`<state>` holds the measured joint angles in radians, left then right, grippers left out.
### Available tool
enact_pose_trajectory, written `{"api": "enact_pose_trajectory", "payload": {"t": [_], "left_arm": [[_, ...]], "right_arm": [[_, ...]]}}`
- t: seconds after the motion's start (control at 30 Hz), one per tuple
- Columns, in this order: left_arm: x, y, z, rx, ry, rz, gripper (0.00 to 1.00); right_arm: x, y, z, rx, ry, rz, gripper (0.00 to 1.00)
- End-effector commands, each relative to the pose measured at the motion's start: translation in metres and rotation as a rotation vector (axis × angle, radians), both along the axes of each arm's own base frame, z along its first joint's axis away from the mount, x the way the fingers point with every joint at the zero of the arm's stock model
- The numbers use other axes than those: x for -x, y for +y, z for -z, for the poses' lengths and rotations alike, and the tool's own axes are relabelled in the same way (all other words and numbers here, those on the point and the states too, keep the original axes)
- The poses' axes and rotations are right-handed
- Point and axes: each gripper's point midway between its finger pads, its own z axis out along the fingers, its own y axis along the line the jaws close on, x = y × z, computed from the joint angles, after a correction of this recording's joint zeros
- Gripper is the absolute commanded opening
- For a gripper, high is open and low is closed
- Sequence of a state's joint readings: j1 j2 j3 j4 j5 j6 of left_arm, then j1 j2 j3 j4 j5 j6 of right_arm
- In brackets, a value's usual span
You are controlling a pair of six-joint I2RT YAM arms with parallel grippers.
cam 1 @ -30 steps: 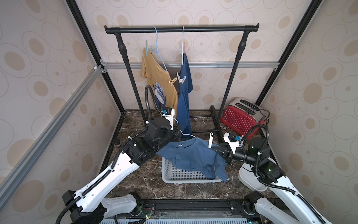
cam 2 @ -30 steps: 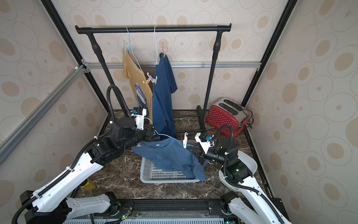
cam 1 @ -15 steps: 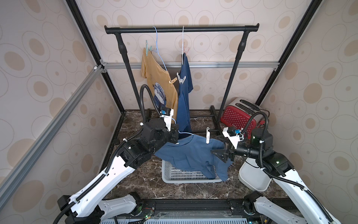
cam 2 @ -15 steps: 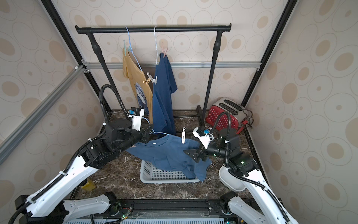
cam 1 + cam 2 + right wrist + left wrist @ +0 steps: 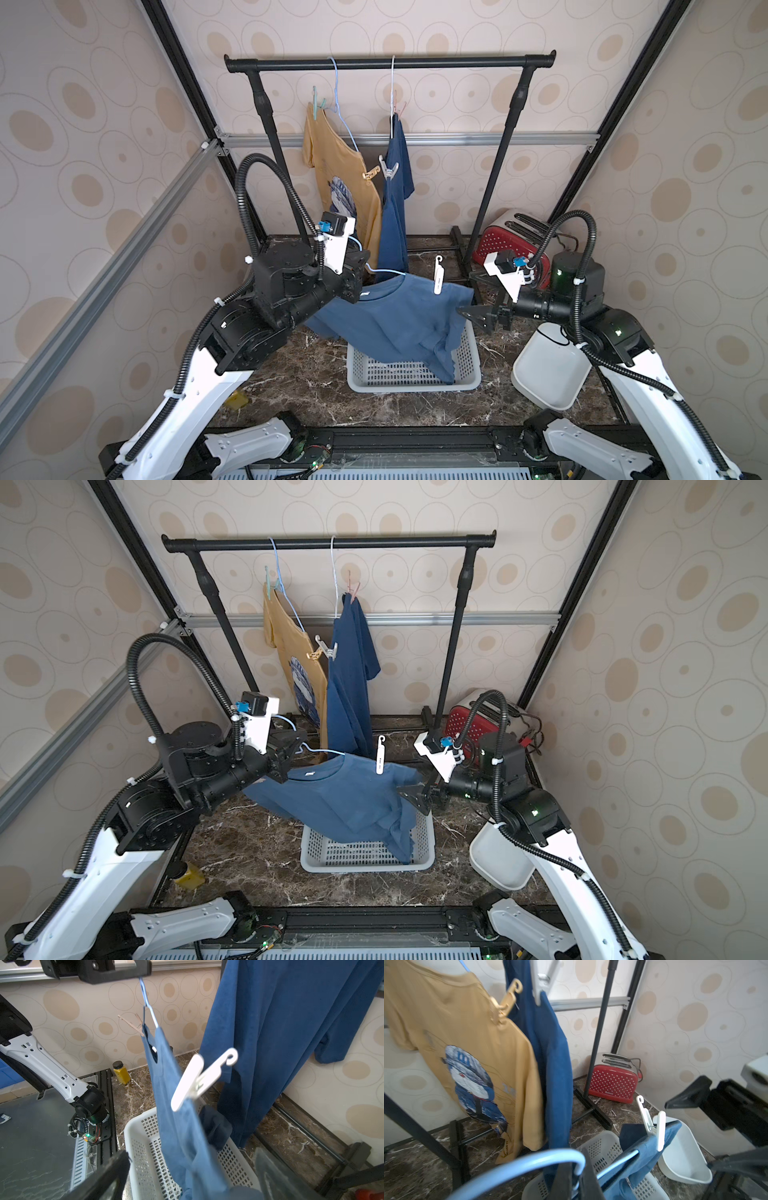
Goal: Remove the clothespins securing t-shirts to the hanger
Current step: Pick up the hanger from the clothes rail.
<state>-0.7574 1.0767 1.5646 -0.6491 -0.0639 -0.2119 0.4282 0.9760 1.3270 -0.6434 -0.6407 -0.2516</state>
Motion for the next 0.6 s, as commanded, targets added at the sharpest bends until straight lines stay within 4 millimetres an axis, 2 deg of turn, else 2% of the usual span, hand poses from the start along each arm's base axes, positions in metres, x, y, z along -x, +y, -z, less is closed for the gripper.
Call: {"api": "enact_pose_trajectory", "payload": {"t": [0.0, 0.07, 0.2, 0.4, 0.5, 0.57], "left_arm": [[-0.003, -0.029, 0.021, -0.006, 0.01, 0.121, 0.0], [-0.005, -0.038, 0.028, 0.0, -0.004, 0.152, 0.0], [-0.01, -0.053, 0.038, -0.003, -0.011, 0.2, 0.0], [-0.001, -0.086, 0.048, -0.162, -0.05, 0.308, 0.0], [-0.002, -0.094, 0.061, -0.218, -0.094, 0.325, 0.0], [-0.001, -0.095, 0.06, -0.224, -0.156, 0.336, 0.0]], "right_arm": [[0.019, -0.005, 0.005, 0.087, 0.034, -0.054, 0.97], [0.023, -0.01, 0.009, 0.141, 0.046, -0.053, 0.97], [0.025, -0.02, 0.031, 0.262, 0.097, -0.048, 0.97], [0.022, -0.026, 0.044, 0.331, 0.115, -0.044, 0.97], [0.02, -0.03, 0.052, 0.379, 0.136, -0.036, 0.97], [0.02, -0.032, 0.054, 0.397, 0.134, -0.032, 0.97]]}}
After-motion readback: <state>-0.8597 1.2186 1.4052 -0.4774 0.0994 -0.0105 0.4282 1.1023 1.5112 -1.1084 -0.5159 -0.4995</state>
